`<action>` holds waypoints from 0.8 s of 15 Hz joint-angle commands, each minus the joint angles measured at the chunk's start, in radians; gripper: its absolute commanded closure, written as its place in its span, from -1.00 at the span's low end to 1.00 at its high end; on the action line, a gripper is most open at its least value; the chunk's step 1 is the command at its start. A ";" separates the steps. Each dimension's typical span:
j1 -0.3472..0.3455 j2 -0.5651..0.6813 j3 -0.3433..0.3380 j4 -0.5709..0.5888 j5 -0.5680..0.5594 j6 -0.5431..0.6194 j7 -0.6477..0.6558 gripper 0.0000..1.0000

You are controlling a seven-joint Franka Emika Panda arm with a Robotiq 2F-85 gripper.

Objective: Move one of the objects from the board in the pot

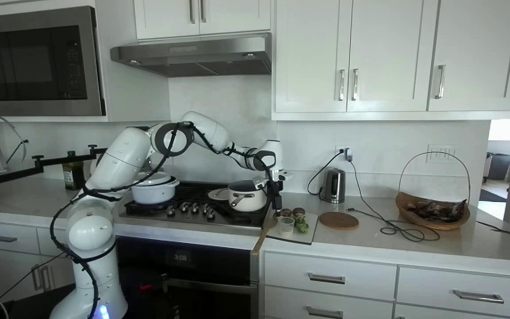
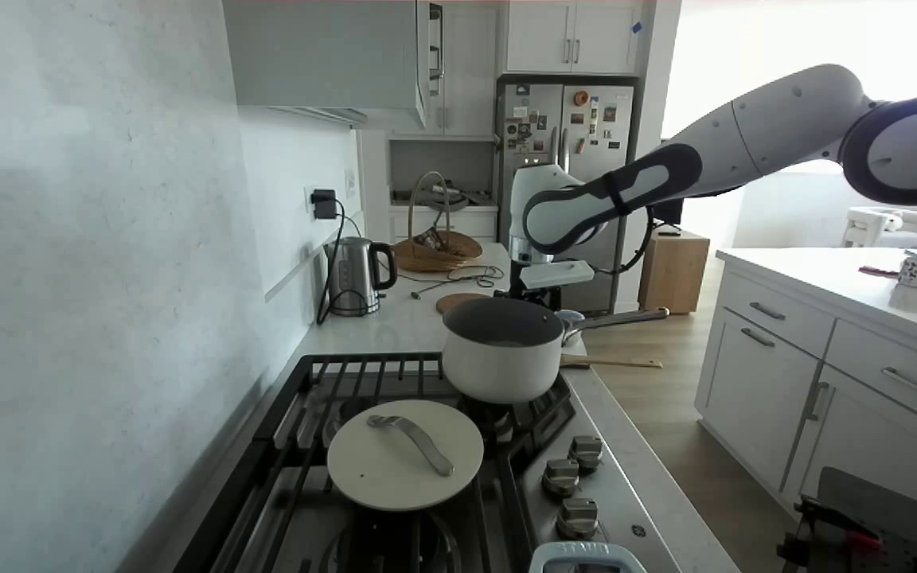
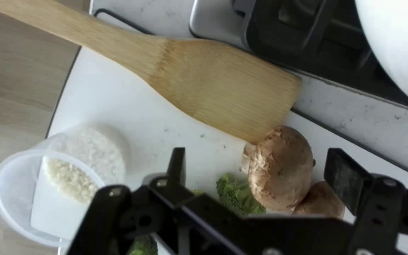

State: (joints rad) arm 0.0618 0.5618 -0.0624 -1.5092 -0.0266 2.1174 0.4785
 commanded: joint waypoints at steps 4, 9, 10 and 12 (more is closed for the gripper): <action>0.006 0.023 -0.004 0.047 0.019 -0.025 0.002 -0.67; 0.006 0.025 -0.003 0.053 0.021 -0.024 0.003 -0.26; 0.006 0.026 -0.003 0.055 0.022 -0.023 0.003 -0.37; 0.006 0.027 -0.003 0.056 0.022 -0.023 0.003 -0.46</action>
State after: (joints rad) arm 0.0624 0.5748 -0.0621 -1.4874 -0.0253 2.1174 0.4784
